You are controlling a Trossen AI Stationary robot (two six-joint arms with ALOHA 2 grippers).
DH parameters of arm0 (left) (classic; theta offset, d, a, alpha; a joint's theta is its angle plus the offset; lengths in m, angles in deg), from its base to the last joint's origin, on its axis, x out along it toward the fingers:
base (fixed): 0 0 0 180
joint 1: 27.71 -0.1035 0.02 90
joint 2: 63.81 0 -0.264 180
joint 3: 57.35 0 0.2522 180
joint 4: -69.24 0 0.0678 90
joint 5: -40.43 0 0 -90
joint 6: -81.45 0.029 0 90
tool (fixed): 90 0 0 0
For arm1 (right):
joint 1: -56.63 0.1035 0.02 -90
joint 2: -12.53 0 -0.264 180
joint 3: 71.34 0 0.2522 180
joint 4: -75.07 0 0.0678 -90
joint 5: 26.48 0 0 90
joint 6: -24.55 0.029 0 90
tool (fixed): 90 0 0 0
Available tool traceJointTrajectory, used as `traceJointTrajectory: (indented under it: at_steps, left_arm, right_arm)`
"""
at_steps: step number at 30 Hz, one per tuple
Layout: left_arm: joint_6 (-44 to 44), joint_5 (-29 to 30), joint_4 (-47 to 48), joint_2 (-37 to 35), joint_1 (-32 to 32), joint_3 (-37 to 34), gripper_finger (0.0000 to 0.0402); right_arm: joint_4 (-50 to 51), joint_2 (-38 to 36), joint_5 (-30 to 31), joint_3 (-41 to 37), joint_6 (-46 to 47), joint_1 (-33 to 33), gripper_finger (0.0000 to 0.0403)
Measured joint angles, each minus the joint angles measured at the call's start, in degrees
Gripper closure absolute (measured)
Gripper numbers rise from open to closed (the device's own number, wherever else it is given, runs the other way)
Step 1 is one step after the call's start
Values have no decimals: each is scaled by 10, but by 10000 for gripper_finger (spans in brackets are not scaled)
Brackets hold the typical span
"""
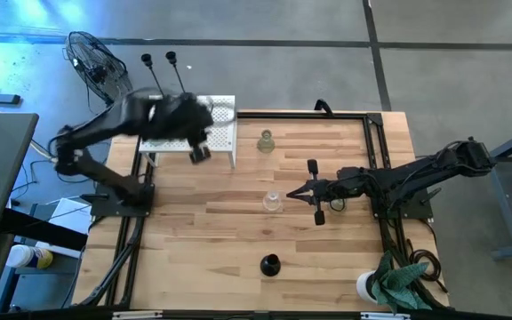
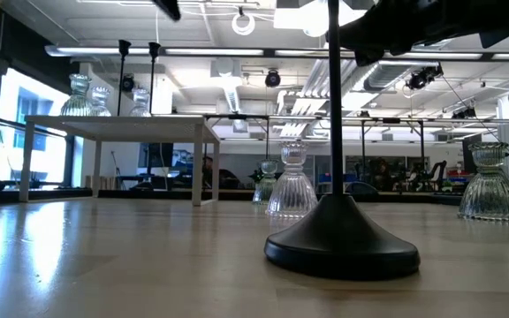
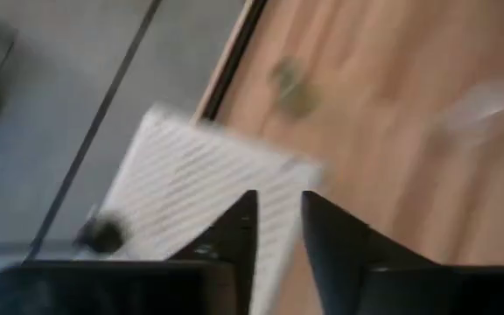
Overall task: Pick & Place candle stick holders
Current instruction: Put the bottom green candle holder on the shelf aligned with the green candle holder
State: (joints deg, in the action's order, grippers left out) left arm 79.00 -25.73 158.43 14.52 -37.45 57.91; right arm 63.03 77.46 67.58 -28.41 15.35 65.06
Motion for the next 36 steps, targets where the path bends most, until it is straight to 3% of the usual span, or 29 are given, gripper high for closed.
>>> traceJointTrajectory:
  at_steps: [6, 10, 14, 18, 23, 26, 29, 36]
  left_arm:
    - [-23, 47, -255, -114, 183, -207, 395]
    - [-19, 90, -459, -167, 267, -375, 389]
    - [12, 98, -719, -177, 320, -546, 393]
    - [56, 73, -1024, -153, 343, -704, 400]
    - [63, 31, -1289, -123, 337, -832, 400]
    - [68, 14, -1355, -121, 329, -854, 400]
    - [80, -15, -1363, -125, 325, -852, 400]
    - [72, -56, -1322, -126, 327, -842, 399]
  right_arm:
    - [0, 0, 4, 0, -2, 12, 403]
    - [31, -16, 43, 4, -11, 45, 403]
    - [172, -41, 132, 48, 34, 84, 403]
    - [378, -42, 205, 118, 167, 132, 402]
    - [653, -21, 230, 185, 446, 197, 381]
    - [790, -11, 229, 215, 614, 242, 345]
    - [884, -4, 221, 227, 740, 283, 295]
    - [1012, -4, 211, 214, 933, 316, 165]
